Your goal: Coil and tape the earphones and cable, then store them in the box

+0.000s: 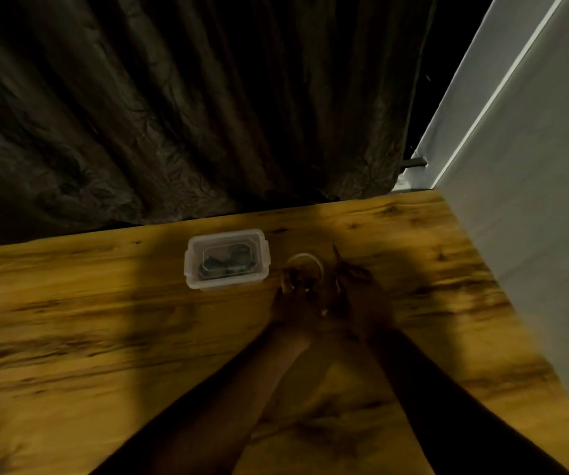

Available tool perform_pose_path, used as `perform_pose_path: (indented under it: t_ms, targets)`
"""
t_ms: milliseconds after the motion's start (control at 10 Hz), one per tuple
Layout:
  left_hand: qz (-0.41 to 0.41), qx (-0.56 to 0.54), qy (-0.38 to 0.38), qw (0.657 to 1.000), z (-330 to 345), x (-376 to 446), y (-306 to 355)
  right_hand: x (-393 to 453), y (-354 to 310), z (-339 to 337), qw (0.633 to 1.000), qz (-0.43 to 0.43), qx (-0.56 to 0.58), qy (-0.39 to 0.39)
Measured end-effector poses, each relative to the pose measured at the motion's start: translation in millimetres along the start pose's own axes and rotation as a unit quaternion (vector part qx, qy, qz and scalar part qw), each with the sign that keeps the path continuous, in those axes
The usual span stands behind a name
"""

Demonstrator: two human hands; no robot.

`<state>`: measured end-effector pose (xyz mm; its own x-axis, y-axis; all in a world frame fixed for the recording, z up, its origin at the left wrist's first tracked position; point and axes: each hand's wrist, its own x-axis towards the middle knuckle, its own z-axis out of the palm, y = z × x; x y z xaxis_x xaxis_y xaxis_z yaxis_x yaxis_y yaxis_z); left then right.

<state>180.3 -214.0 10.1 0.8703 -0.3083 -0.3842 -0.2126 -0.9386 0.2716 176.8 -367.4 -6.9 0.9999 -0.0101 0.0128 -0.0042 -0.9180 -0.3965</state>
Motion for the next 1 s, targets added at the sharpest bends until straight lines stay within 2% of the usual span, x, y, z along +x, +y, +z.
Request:
perform_pose_path:
  t_ms: [100,200,300,400,500,700,800,1000]
  targets:
    - [-0.022,-0.044,0.004,0.999,7,26,-9,17,4,2,0.999,-0.038,0.009,-0.019]
    - [-0.052,-0.058,0.03,0.996,18,33,-22,25,4,0,0.999,0.004,0.04,-0.004]
    - [-0.063,-0.046,0.036,0.996,13,33,-22,36,14,9,0.995,0.048,0.073,-0.039]
    - [-0.041,-0.021,0.023,0.999,2,30,-13,37,15,8,0.998,0.017,0.046,-0.025]
    - [-0.015,0.037,0.043,0.998,-10,23,-9,37,10,9,0.999,-0.008,0.037,-0.019]
    - [0.004,0.083,0.054,0.995,-10,20,-12,38,13,14,1.0,-0.015,0.009,-0.011]
    - [0.015,0.085,0.058,0.995,-11,14,-13,37,15,13,0.999,-0.029,-0.01,-0.013]
    - [0.103,0.064,0.111,0.986,5,-18,-30,7,9,25,0.999,-0.014,-0.031,0.032]
